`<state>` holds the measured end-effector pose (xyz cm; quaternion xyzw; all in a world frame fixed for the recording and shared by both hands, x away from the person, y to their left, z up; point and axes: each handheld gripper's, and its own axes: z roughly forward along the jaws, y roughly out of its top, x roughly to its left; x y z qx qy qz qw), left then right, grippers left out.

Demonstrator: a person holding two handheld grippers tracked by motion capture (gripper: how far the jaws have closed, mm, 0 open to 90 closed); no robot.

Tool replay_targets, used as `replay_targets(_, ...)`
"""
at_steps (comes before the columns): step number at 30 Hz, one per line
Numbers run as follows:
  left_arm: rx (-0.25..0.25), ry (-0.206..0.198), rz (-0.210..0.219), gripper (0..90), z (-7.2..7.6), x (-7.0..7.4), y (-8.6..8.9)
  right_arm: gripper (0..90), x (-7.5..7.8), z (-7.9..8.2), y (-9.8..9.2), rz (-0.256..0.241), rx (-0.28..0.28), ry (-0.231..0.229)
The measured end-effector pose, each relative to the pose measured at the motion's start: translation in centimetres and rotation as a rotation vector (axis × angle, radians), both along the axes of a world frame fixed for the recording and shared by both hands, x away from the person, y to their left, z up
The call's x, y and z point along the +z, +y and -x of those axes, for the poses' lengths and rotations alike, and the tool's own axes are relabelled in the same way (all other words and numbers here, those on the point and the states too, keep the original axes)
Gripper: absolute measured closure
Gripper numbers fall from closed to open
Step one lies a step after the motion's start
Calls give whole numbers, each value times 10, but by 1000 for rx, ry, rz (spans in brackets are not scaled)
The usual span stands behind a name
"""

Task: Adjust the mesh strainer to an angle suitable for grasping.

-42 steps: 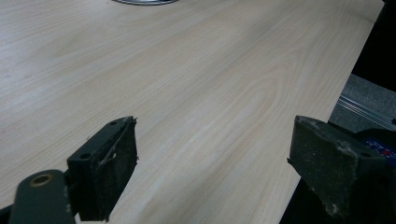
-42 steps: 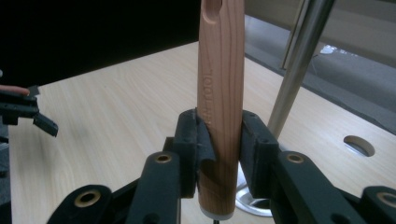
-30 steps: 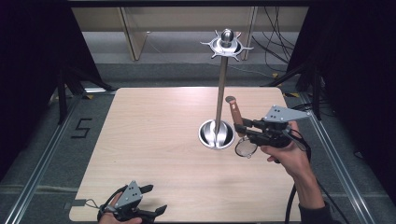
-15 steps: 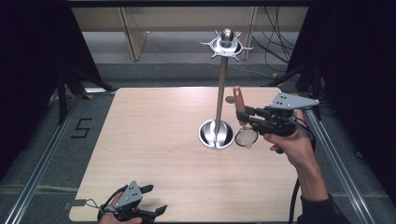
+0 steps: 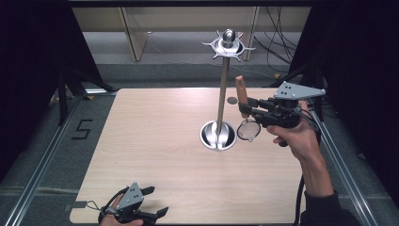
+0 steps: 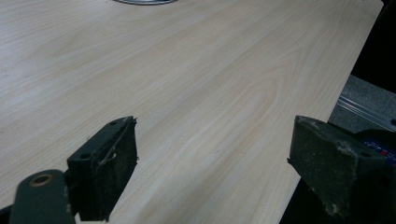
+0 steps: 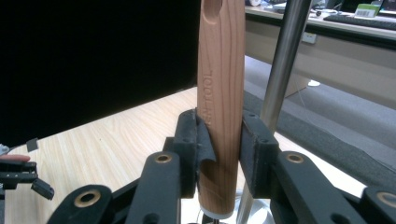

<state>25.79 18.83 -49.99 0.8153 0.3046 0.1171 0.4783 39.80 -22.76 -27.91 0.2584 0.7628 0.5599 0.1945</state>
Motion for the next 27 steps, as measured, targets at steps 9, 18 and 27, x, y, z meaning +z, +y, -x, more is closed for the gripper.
replay_targets(9,-2,4,-1,147,0,0,0,714,19,-7,-2,-23,-9,0)
replay_targets(18,-3,0,13,147,0,0,-1,714,27,-19,0,-22,-17,1)
replay_targets(27,-5,1,10,147,0,0,-1,713,29,-29,2,-38,-30,27)
